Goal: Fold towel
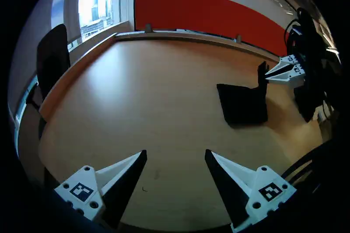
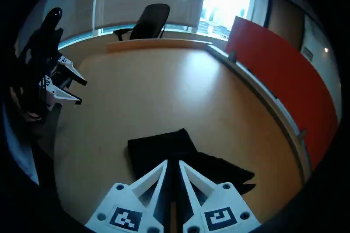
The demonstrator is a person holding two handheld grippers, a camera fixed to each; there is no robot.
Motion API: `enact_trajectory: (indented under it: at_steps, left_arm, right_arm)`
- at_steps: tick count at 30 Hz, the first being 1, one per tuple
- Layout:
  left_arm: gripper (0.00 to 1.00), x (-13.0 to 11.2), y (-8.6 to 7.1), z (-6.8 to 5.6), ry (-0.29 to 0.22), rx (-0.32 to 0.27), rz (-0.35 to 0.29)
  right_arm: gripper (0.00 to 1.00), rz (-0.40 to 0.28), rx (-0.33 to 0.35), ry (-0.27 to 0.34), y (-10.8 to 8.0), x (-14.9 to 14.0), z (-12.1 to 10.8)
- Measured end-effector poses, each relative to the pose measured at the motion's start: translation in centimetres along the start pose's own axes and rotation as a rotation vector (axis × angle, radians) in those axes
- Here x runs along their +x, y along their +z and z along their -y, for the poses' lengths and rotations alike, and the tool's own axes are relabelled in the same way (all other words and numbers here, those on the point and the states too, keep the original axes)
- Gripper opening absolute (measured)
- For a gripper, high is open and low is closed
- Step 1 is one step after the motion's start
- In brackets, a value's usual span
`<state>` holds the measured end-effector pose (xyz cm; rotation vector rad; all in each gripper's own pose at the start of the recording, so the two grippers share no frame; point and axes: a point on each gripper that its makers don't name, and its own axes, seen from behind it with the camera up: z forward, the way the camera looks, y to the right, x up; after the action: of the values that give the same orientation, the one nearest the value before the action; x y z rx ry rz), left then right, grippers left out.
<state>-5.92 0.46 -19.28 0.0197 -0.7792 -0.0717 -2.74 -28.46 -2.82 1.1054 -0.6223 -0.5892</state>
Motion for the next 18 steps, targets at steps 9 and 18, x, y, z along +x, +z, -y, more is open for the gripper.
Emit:
enact_trajectory:
  at_steps: [9,18]
  left_arm:
    - [0.99,-0.3,-1.0,0.9,-0.023,0.02,-0.01]
    - [0.99,-0.7,-1.3,1.7,-0.031,0.031,-0.007]
  right_arm:
    - [0.03,0.052,0.082,0.001,5.3,-0.7,3.2]
    - [0.04,0.084,0.094,0.011,6.3,-1.9,3.6]
